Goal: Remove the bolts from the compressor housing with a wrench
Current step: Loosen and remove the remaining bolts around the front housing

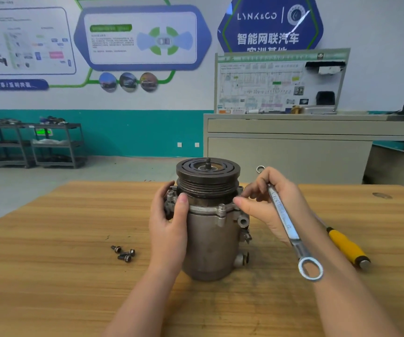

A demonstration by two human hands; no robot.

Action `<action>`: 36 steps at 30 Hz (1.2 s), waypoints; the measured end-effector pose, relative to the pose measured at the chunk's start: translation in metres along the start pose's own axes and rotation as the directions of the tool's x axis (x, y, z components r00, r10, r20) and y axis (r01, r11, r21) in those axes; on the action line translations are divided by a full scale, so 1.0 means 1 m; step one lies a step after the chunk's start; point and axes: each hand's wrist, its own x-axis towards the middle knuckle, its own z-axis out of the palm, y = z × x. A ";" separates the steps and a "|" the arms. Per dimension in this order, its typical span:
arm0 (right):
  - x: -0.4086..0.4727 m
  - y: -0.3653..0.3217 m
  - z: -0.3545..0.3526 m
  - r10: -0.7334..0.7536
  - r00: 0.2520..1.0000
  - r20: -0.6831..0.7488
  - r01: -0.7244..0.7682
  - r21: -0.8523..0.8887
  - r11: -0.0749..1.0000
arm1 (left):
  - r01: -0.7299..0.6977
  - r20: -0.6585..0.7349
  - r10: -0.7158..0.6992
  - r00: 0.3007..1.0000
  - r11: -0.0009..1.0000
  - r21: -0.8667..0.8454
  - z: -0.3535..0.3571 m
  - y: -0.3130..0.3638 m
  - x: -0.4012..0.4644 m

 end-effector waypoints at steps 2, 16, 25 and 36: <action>-0.001 0.002 0.002 -0.046 0.999 -0.018 0.045 -0.051 0.998 | 0.004 0.001 -0.004 1.000 1.000 -0.007 0.001 0.002 0.000; -0.002 0.013 0.009 -0.078 0.996 -0.051 0.078 0.004 0.997 | 0.017 -0.047 -0.016 0.999 1.000 0.006 0.003 0.001 0.000; -0.003 0.016 0.011 -0.108 0.993 -0.046 0.111 0.076 0.991 | 0.020 -0.026 -0.020 0.999 1.000 -0.006 0.003 0.003 0.000; -0.004 0.013 0.011 -0.125 0.990 -0.062 0.130 0.069 0.989 | 0.008 -0.021 -0.008 1.000 1.000 -0.010 0.001 0.001 0.001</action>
